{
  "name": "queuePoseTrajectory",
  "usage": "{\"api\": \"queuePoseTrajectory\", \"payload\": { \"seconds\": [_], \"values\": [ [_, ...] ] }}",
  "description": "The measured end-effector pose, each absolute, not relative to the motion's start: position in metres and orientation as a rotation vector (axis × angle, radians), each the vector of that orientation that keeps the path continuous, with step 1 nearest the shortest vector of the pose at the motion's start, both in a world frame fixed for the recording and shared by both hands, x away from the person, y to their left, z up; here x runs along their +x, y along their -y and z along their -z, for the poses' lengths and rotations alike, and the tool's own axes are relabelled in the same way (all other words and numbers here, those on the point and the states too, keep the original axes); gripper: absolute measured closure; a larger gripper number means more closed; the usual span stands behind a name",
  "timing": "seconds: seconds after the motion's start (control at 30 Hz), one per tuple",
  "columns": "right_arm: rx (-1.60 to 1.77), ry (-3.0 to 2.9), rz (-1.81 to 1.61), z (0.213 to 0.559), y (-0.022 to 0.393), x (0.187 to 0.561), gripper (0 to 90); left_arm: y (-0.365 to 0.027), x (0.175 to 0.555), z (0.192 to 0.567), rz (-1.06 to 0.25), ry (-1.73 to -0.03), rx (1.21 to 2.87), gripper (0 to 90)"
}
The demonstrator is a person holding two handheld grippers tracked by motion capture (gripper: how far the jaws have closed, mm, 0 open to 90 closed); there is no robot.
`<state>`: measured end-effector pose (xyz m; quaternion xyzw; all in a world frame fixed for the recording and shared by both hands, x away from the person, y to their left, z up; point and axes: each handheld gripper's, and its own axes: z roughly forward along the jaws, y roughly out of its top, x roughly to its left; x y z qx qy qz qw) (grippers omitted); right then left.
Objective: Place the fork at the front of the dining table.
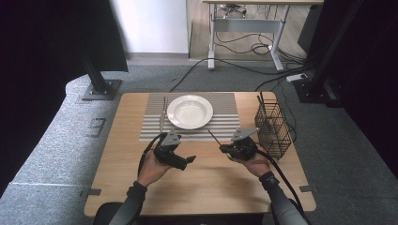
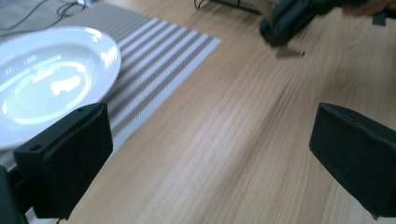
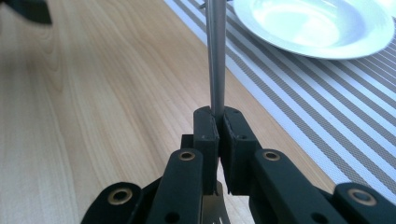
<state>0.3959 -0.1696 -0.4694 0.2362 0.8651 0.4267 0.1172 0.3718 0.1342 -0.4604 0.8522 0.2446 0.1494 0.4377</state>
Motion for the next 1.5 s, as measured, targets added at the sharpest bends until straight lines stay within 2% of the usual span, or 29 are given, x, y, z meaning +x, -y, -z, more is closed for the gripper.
{"api": "queuePoseTrajectory", "payload": {
  "seconds": [0.23,0.43,0.87,1.1,1.5],
  "values": [
    [0.772,-2.492,-1.232,0.465,0.173,0.404,84.7,-0.148,0.362,0.508,-0.405,-0.685,2.176,0.0],
    [0.826,-2.458,-1.215,0.46,0.172,0.414,84.7,-0.155,0.359,0.528,-0.384,-0.738,2.181,0.0],
    [0.935,-2.371,-1.149,0.448,0.171,0.445,84.7,-0.156,0.354,0.542,-0.415,-0.812,2.207,0.0],
    [0.994,-2.346,-1.096,0.448,0.172,0.464,84.8,-0.147,0.354,0.548,-0.447,-0.806,2.296,0.0],
    [1.072,-2.318,-0.996,0.449,0.166,0.502,84.9,-0.149,0.357,0.549,-0.386,-0.838,2.292,0.0]
  ]
}}
